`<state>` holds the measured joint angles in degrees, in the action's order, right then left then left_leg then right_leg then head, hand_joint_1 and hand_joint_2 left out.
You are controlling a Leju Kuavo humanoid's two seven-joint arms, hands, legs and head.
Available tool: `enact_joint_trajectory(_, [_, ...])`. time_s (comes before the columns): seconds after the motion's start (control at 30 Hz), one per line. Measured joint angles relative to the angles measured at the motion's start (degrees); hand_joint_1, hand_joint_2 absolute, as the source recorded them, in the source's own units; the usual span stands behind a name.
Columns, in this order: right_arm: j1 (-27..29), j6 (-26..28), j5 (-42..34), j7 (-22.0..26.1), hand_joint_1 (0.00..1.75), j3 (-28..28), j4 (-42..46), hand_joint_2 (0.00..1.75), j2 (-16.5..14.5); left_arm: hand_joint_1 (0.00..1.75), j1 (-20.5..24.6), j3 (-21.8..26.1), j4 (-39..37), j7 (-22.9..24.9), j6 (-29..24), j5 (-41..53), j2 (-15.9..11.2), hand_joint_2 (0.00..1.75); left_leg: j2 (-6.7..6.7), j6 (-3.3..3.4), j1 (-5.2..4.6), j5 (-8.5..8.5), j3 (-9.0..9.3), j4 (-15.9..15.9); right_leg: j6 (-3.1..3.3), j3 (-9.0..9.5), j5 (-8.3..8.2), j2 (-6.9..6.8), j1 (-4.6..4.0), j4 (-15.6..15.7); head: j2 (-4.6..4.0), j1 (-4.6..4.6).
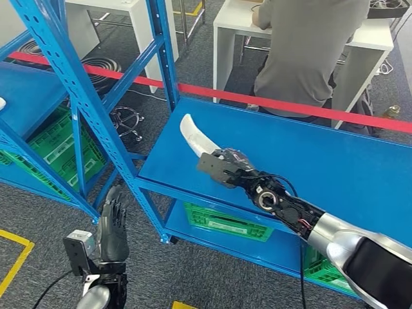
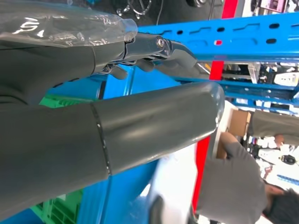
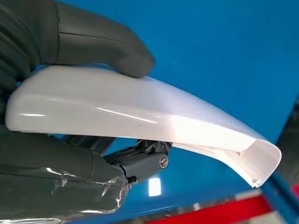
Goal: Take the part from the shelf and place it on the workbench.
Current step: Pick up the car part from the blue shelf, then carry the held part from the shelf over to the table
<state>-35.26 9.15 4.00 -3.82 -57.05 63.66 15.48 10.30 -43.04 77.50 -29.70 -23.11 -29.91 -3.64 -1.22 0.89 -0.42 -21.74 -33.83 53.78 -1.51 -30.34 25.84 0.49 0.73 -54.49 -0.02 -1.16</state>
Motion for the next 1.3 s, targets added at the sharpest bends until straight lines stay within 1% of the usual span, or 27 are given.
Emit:
enact_joint_trajectory(0.13, [3.0,3.1,-2.7,-0.3,1.75,3.0,4.2,1.75,1.0,0.0,-0.6,0.0,0.4,0.0,-0.7,0.3,-0.2,0.0,0.01,-0.02,0.0,-0.02,0.0,0.0,0.0,-0.01,0.0,0.02,0.0,0.0,0.0,-0.03])
enact_joint_trajectory(0.23, [5.5,6.5,-4.7,-0.2,1.75,5.4,7.5,1.75,1.7,0.0,-0.9,0.0,0.7,0.0,-1.3,0.4,-0.3,0.0,0.0,-0.02,0.0,-0.02,0.01,0.0,0.0,-0.01,0.0,0.02,0.0,0.0,0.0,-0.03])
enact_joint_trajectory(0.33, [8.7,10.7,-4.9,-0.4,1.75,7.6,11.7,1.75,2.5,0.0,-1.4,0.0,1.4,0.0,-1.8,0.8,-0.5,0.0,-0.01,-0.02,0.02,-0.03,0.01,0.0,0.0,0.0,0.01,0.0,-0.01,0.0,0.0,-0.02])
enact_joint_trajectory(0.5, [15.0,16.8,-2.3,-1.6,1.75,11.1,19.9,1.75,3.7,0.0,-2.3,0.2,2.4,0.2,-2.2,1.5,-1.1,0.0,0.01,-0.1,0.03,-0.09,0.0,0.0,0.0,-0.03,0.02,0.07,-0.01,0.0,0.0,-0.01])
enact_joint_trajectory(0.67, [22.4,23.2,6.4,-0.6,1.75,13.8,27.9,1.75,4.0,0.0,-2.7,0.4,3.2,0.9,-2.2,2.3,-1.3,0.0,-0.11,-0.11,0.05,-0.11,-0.02,0.0,0.01,0.01,0.09,-0.05,-0.03,0.0,0.0,-0.06])
enact_joint_trajectory(0.8, [26.4,24.5,9.1,0.3,1.75,14.7,32.9,1.75,4.0,0.0,-2.7,0.5,3.7,1.2,-2.2,2.5,-1.5,0.0,-0.08,-0.12,0.05,-0.14,-0.02,0.0,0.01,0.0,0.09,-0.02,-0.04,0.0,0.0,-0.03])
enact_joint_trajectory(0.9, [28.1,25.1,10.2,1.3,1.75,15.0,35.6,1.75,3.9,0.0,-2.7,0.5,4.0,1.2,-2.5,2.7,-1.6,0.0,-0.09,-0.12,0.05,-0.14,-0.02,0.0,0.01,0.0,0.09,-0.03,-0.04,0.0,0.0,-0.03])
enact_joint_trajectory(1.0, [29.3,27.2,12.5,3.4,1.75,14.9,37.4,1.75,3.5,0.0,-2.7,0.5,4.2,1.3,-2.8,2.9,-1.6,0.0,-0.09,-0.12,0.05,-0.14,-0.02,0.0,0.01,0.01,0.09,-0.03,-0.04,0.0,0.0,-0.04])
enact_joint_trajectory(1.1, [30.4,29.3,14.8,6.3,1.75,14.7,38.7,1.75,2.6,0.0,-2.7,0.5,4.2,1.4,-2.8,3.0,-1.6,0.0,-0.09,-0.12,0.05,-0.14,-0.02,0.0,0.01,0.01,0.09,-0.03,-0.04,0.0,0.0,-0.04])
enact_joint_trajectory(1.2, [31.8,29.6,17.7,9.6,1.75,14.7,39.8,1.75,1.3,0.0,-2.6,0.5,4.2,1.3,-2.4,3.0,-1.6,0.0,-0.09,-0.12,0.05,-0.14,-0.02,0.0,0.01,0.0,0.1,-0.03,-0.04,0.0,0.0,-0.05])
enact_joint_trajectory(1.3, [32.7,29.7,19.4,11.0,1.75,15.0,40.7,1.75,0.1,0.0,-2.5,0.5,4.2,1.2,-2.0,3.0,-1.6,0.0,-0.08,-0.12,0.05,-0.15,-0.02,0.0,0.01,-0.01,0.1,-0.02,-0.04,0.0,0.0,-0.03])
